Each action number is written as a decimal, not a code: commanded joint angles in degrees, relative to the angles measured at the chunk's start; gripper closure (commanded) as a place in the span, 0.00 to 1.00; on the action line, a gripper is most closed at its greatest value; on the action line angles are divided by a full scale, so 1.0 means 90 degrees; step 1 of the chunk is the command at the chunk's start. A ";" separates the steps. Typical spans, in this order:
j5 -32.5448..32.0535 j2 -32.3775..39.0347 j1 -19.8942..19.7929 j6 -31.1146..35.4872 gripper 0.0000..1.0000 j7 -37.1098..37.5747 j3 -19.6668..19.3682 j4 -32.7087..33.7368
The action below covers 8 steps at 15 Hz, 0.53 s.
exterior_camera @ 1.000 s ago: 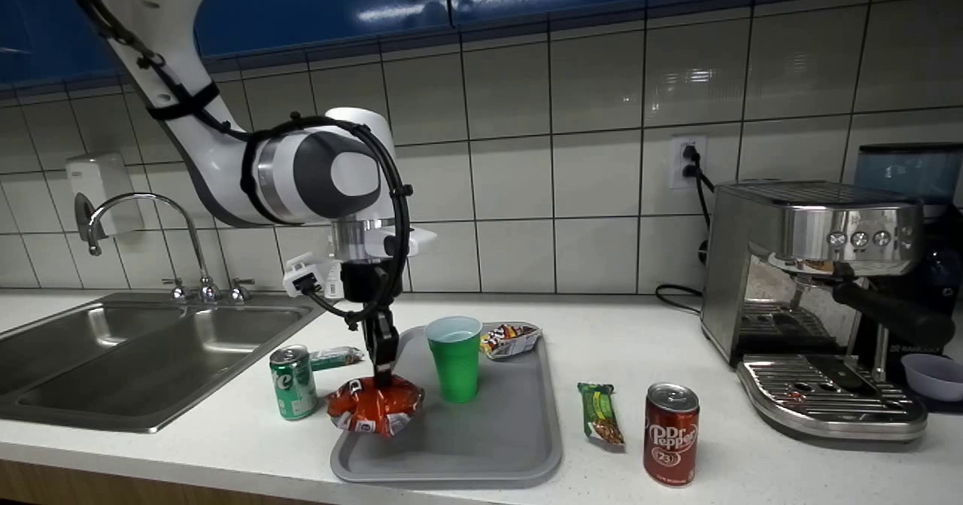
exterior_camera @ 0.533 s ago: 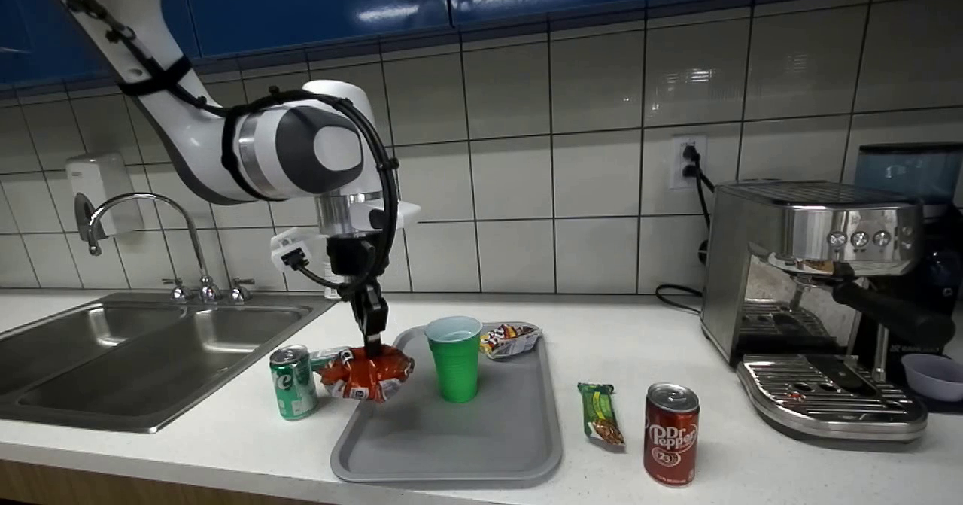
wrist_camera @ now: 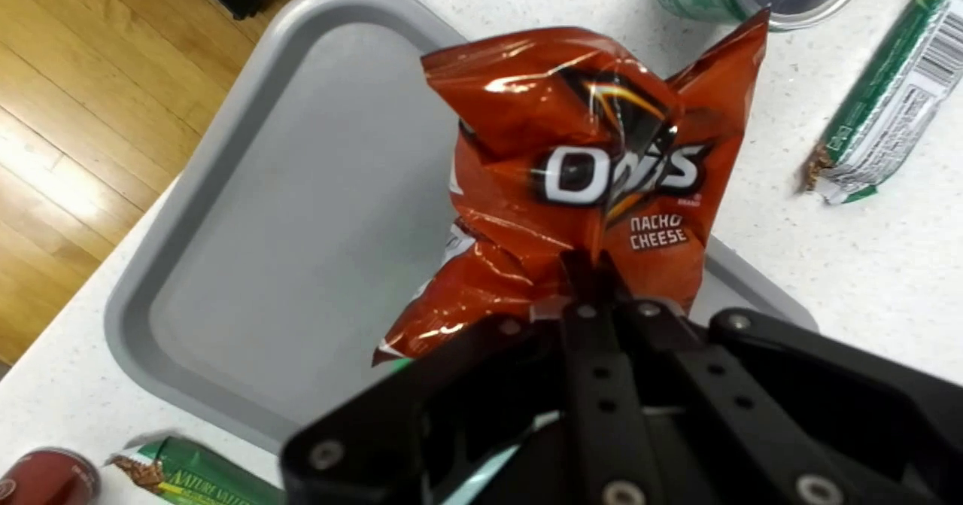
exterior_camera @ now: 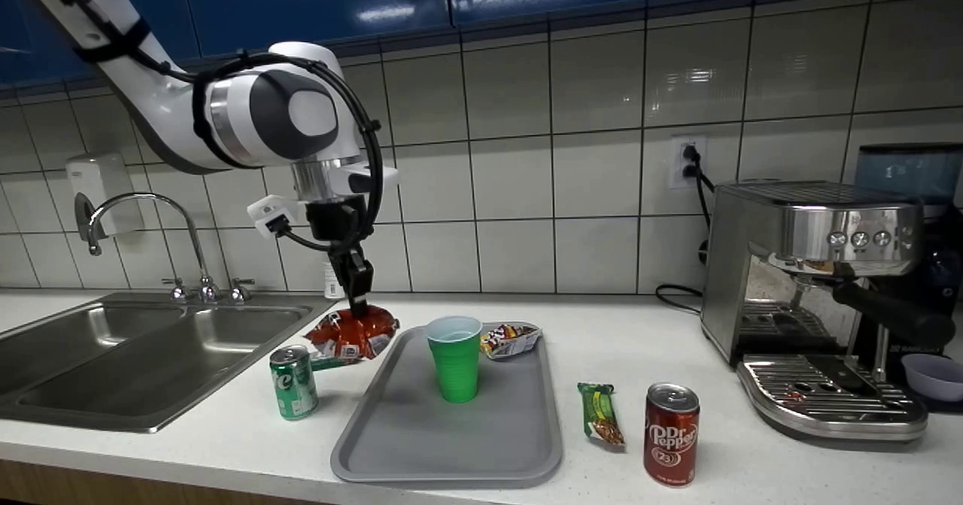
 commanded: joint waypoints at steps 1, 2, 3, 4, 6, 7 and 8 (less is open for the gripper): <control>0.0061 -0.0367 0.0027 -0.0083 1.00 -0.0251 0.0223 0.0050; 0.0061 -0.0404 0.0050 -0.0093 1.00 -0.0288 0.0284 0.0077; 0.0085 -0.0431 0.0069 -0.0088 1.00 -0.0345 0.0336 0.0089; 0.0076 -0.0464 0.0093 -0.0094 1.00 -0.0348 0.0401 0.0100; 0.0143 -0.0521 0.0166 -0.0083 1.00 -0.0465 0.0498 0.0109; 0.0186 -0.0532 0.0201 -0.0077 1.00 -0.0530 0.0546 0.0116; 0.0265 -0.0535 0.0251 -0.0079 1.00 -0.0617 0.0588 0.0118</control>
